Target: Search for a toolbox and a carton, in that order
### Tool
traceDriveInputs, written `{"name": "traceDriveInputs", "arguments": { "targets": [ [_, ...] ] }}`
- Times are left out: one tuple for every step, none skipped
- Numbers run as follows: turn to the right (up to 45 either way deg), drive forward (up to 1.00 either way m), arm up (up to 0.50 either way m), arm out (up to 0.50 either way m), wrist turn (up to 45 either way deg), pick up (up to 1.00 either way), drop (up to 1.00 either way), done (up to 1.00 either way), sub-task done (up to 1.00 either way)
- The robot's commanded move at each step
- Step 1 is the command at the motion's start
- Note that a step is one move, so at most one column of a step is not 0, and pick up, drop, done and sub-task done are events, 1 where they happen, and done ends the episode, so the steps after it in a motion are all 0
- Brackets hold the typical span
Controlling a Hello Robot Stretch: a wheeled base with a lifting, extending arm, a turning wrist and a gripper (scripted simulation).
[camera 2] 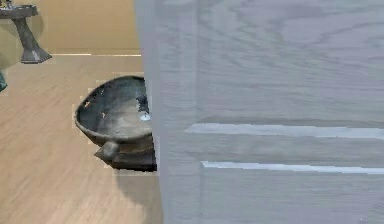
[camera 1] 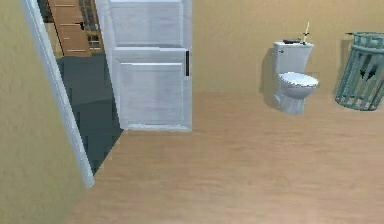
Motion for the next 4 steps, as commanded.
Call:
{"name": "traceDriveInputs", "arguments": {
  "targets": [
    [0.0, 0.20, 0.00, 0.00, 0.0, 0.00, 0.00, 0.00, 0.00],
    [-18.0, 0.00, 0.00, 0.00, 0.0, 0.00, 0.00, 0.00, 0.00],
    [0.0, 0.15, 0.00, 0.00, 0.0, 0.00, 0.00, 0.00, 0.00],
    [-9.0, 0.00, 0.00, 0.00, 0.0, 0.00, 0.00, 0.00, 0.00]
  ]
}}
